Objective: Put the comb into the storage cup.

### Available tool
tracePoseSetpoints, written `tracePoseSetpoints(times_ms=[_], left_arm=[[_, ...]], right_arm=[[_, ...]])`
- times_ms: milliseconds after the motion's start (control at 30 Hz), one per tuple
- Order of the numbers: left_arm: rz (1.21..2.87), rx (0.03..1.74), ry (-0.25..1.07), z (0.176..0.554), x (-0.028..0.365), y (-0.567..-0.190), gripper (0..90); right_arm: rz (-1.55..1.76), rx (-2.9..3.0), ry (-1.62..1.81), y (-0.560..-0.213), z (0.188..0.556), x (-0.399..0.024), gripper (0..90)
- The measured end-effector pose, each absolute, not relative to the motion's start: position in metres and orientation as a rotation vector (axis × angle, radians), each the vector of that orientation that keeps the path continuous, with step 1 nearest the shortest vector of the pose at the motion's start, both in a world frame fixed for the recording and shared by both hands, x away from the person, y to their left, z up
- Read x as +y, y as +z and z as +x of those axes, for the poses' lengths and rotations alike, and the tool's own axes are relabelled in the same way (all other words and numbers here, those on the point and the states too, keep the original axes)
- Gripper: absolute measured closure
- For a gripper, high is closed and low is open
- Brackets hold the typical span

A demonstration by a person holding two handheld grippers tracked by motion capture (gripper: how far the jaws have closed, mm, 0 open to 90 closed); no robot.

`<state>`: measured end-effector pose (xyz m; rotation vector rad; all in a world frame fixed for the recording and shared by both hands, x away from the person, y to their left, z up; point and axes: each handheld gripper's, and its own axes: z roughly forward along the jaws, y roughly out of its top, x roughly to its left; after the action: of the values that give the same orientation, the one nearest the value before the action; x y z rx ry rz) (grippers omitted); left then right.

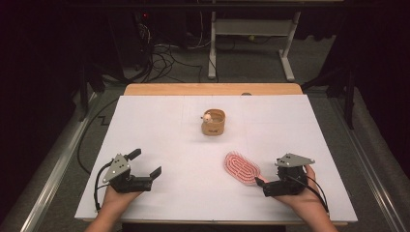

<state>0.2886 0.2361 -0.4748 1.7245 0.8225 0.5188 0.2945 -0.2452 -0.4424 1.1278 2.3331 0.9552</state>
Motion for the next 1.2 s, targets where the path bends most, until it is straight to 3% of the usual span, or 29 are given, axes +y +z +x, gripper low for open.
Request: tracePoseSetpoints(times_ms=[1200], left_arm=[[1.714, 0.813, 0.524, 0.287, 0.231, -0.477, 0.0]], right_arm=[[1.002, 2.689, 0.598, -0.450, 0.308, -0.215, 0.1]])
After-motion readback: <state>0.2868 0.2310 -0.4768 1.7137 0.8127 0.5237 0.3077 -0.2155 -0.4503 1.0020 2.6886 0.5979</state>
